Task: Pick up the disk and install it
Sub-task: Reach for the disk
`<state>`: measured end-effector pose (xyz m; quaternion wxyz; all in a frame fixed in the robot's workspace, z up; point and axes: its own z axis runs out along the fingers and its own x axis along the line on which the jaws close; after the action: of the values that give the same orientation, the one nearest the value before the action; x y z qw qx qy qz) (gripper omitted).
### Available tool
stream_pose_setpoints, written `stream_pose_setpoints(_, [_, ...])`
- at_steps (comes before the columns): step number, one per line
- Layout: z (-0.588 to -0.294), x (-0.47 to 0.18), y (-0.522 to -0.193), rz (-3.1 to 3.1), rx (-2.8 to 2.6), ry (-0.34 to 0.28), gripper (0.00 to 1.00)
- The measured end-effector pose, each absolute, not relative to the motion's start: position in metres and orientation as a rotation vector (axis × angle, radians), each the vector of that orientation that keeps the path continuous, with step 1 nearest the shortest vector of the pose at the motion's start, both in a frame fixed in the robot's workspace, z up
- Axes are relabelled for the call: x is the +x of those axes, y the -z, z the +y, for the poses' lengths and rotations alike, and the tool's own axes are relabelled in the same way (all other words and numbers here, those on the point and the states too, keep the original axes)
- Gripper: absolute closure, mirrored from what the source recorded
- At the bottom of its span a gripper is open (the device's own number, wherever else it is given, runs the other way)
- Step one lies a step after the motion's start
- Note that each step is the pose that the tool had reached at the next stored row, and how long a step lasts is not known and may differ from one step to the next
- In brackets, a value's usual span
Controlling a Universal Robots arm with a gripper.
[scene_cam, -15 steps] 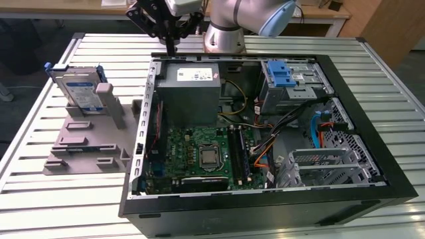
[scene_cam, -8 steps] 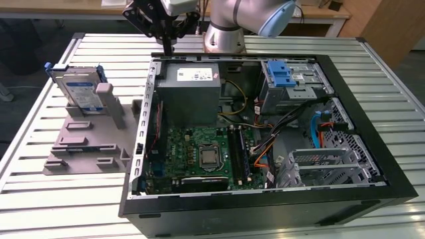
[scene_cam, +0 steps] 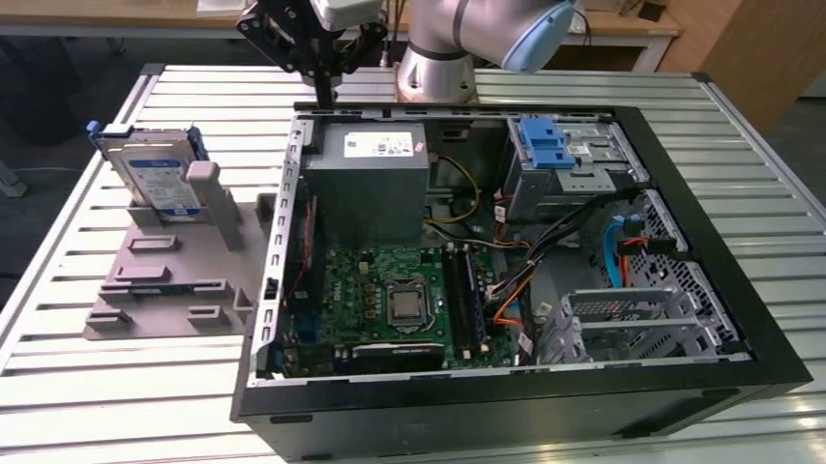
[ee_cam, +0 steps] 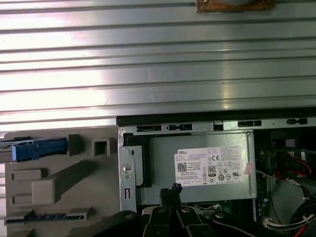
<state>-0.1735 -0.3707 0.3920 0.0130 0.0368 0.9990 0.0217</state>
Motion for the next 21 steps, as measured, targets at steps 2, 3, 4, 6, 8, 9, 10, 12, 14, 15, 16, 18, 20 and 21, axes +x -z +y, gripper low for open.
stream_pose_setpoints(2, [-0.371,-0.175,-0.392,3.113,0.115,-0.068,0.89])
stream_pose_setpoints(3, [-0.371,-0.177,-0.392,3.113,0.115,-0.068,0.89])
stream_pose_setpoints(4, [-0.371,-0.179,-0.392,3.113,0.115,-0.068,0.89])
stream_pose_setpoints(6, [-0.370,-0.183,-0.392,3.113,0.115,-0.068,0.89])
stream_pose_setpoints(8, [-0.370,-0.187,-0.392,3.113,0.114,-0.068,0.89])
stream_pose_setpoints(9, [-0.369,-0.190,-0.392,3.113,0.115,-0.068,0.89])
stream_pose_setpoints(10, [-0.369,-0.192,-0.392,3.113,0.115,-0.068,0.89])
stream_pose_setpoints(12, [-0.368,-0.196,-0.392,3.113,0.115,-0.068,0.89])
stream_pose_setpoints(14, [-0.368,-0.201,-0.392,3.113,0.114,-0.068,0.89])
stream_pose_setpoints(15, [-0.368,-0.203,-0.392,3.113,0.114,-0.068,0.89])
stream_pose_setpoints(16, [-0.367,-0.205,-0.392,3.113,0.114,-0.068,0.89])
stream_pose_setpoints(18, [-0.367,-0.209,-0.392,3.113,0.115,-0.068,0.89])
stream_pose_setpoints(20, [-0.367,-0.212,-0.392,3.113,0.115,-0.068,0.89])
stream_pose_setpoints(21, [-0.366,-0.214,-0.392,3.113,0.115,-0.068,0.89])
